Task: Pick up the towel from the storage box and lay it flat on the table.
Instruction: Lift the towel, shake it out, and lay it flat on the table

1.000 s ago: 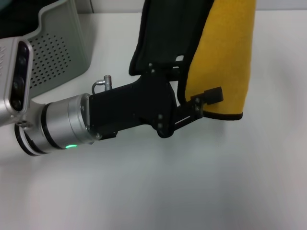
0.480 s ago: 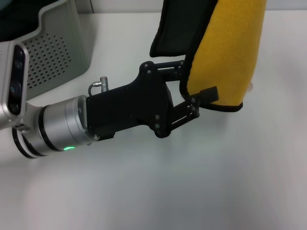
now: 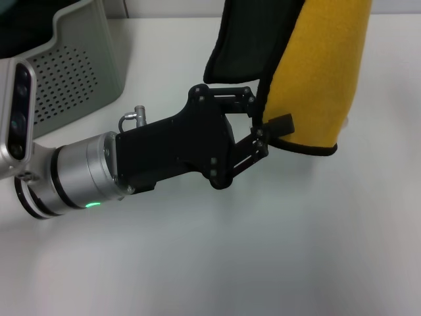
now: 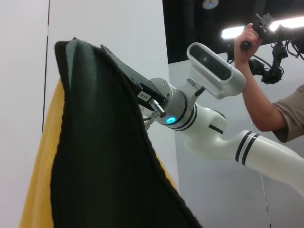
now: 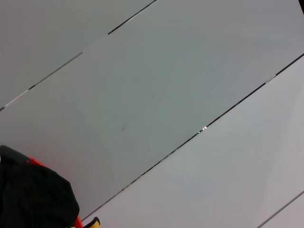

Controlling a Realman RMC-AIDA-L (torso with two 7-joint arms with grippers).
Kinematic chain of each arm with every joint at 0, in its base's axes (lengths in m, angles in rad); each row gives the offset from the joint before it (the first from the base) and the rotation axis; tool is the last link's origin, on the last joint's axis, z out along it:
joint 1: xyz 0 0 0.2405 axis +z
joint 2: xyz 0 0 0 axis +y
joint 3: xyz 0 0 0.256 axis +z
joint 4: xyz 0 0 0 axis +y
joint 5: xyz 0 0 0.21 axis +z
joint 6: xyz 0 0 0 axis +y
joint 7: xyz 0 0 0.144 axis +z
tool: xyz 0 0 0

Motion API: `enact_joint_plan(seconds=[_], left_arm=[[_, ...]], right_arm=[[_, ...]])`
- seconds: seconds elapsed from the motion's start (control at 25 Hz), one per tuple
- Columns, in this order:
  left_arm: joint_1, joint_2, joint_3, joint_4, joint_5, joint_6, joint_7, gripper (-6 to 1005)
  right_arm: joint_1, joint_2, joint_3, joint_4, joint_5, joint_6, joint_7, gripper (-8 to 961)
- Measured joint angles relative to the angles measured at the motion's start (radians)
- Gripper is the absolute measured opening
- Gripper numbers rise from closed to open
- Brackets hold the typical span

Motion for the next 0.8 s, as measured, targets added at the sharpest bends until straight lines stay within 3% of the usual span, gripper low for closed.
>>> enact_joint_plan(seconds=[0.48, 0.8], left_arm=[[0.007, 0.0, 0.0, -0.003, -0.021, 0.034, 0.0, 102], [0.016, -0.001, 0.005, -0.003, -0.025, 0.037, -0.001, 97]], right_arm=[[-0.001, 0.001, 0.024, -0.001, 0.001, 0.004, -0.006, 4], [-0.017, 0.001, 0.027, 0.0, 0.021, 0.005, -0.016, 4]])
